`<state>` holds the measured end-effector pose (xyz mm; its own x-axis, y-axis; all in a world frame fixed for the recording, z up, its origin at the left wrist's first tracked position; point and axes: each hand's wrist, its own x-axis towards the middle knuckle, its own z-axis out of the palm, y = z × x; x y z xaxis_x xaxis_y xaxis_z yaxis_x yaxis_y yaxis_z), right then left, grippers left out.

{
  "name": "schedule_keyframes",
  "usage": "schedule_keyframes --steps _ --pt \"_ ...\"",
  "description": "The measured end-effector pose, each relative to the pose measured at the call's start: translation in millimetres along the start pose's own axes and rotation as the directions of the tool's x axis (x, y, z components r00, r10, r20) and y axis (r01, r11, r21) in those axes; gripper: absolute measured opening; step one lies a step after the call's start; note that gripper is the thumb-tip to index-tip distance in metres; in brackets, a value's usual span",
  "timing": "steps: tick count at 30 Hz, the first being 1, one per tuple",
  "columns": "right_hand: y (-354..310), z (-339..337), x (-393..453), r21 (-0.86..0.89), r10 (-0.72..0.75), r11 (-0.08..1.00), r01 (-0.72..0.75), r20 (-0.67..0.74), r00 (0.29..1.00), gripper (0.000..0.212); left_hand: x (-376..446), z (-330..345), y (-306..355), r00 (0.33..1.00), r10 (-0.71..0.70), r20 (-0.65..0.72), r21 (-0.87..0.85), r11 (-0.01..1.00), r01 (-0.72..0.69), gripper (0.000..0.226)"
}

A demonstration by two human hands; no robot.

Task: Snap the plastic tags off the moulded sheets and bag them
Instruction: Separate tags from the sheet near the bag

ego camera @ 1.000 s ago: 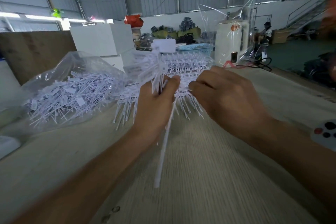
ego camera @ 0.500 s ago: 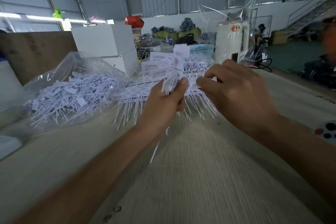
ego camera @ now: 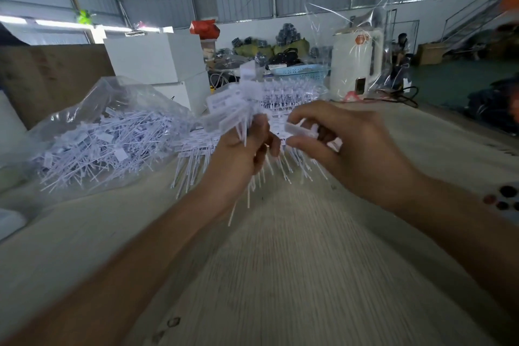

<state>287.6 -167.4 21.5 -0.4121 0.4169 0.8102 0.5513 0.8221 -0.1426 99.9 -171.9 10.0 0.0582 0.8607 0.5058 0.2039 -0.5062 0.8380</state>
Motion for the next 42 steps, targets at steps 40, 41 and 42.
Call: schedule_keyframes --steps 40,41,42 --pt "48.9 71.4 -39.2 -0.212 0.216 0.966 -0.145 0.365 0.905 0.035 15.9 -231.1 -47.7 0.885 -0.094 -0.457 0.867 0.176 0.466 0.030" --pt "49.2 71.3 -39.1 -0.228 0.231 0.962 -0.154 0.366 0.901 0.036 23.3 -240.7 -56.9 0.811 -0.294 -0.506 0.769 0.271 0.578 0.021" --pt "49.3 70.5 -39.1 -0.244 0.252 0.955 -0.169 0.369 0.894 0.037 29.4 -247.2 -63.5 0.761 -0.417 -0.497 0.707 0.314 0.634 0.015"
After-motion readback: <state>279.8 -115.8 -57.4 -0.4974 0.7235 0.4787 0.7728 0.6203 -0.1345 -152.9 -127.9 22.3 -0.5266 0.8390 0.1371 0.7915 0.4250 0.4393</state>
